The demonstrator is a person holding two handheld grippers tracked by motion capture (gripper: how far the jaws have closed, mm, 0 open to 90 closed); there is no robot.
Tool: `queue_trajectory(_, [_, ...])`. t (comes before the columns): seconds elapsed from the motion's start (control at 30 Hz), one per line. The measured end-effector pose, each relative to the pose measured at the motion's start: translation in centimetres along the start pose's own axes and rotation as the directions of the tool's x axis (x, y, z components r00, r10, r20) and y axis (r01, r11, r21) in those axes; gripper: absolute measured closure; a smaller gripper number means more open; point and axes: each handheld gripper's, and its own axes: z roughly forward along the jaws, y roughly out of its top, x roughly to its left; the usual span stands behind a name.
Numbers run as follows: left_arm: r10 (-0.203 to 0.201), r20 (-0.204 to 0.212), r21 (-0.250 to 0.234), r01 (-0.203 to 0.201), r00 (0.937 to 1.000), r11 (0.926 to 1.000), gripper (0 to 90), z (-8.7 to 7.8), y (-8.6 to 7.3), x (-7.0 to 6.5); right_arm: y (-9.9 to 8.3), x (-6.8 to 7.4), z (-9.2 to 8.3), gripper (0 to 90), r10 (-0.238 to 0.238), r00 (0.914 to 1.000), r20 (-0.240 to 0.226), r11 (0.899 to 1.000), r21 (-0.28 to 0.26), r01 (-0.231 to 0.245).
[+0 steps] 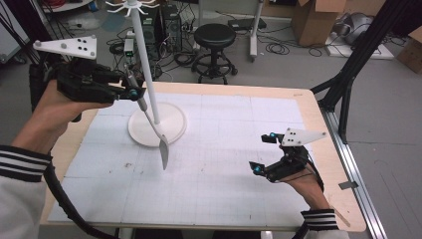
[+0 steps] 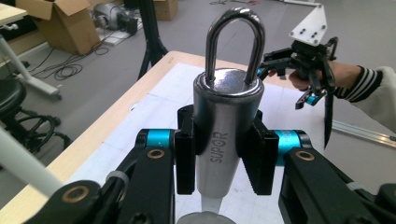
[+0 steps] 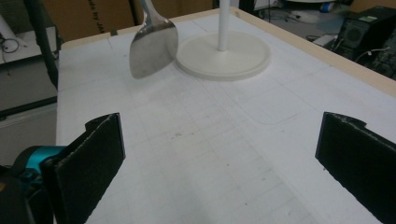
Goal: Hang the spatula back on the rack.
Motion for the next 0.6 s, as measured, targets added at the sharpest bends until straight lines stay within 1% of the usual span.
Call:
queue_trajectory(0.07, [-0.005, -0.012, -0.001, 0.005, 0.9999, 1.0, 68.9, -0.2, 0.0, 0.3, -0.4, 0.0, -0.2, 0.4, 0.018, 0.9998, -0.005, 1.0, -0.006, -0.018])
queue_trajectory(0.17, [-0.021, -0.026, -0.002, 0.021, 0.9994, 0.9998, 68.8, -0.4, -0.1, 0.7, -1.1, -0.1, -0.4, 0.4, 0.013, 0.9997, 0.019, 1.0, -0.009, -0.013])
queue_trajectory(0.3, [-0.031, -0.047, 0.006, 0.031, 0.9984, 0.9995, 68.8, -0.7, -0.1, 1.1, -1.9, -0.1, -0.7, 0.4, 0.012, 0.9989, 0.046, 1.0, -0.012, -0.012])
queue_trajectory(0.4, [-0.029, -0.063, 0.023, 0.031, 0.9976, 0.9993, 68.9, -0.8, 0.0, 1.4, -2.5, -0.4, -0.8, 0.4, 0.03, 0.9982, 0.052, 0.999, -0.033, -0.028])
queue_trajectory(0.5, [-0.026, -0.072, 0.038, 0.029, 0.9971, 0.9989, 68.8, -0.9, 0.1, 1.8, -2.7, -0.6, -0.7, 0.4, 0.035, 0.9971, 0.068, 0.999, -0.011, -0.035])
queue_trajectory(0.6, [-0.033, -0.087, 0.043, 0.037, 0.9957, 0.9984, 68.8, -1.0, 0.2, 2.3, -2.9, -0.6, -0.7, 0.4, 0.037, 0.9971, 0.067, 0.999, -0.013, -0.036])
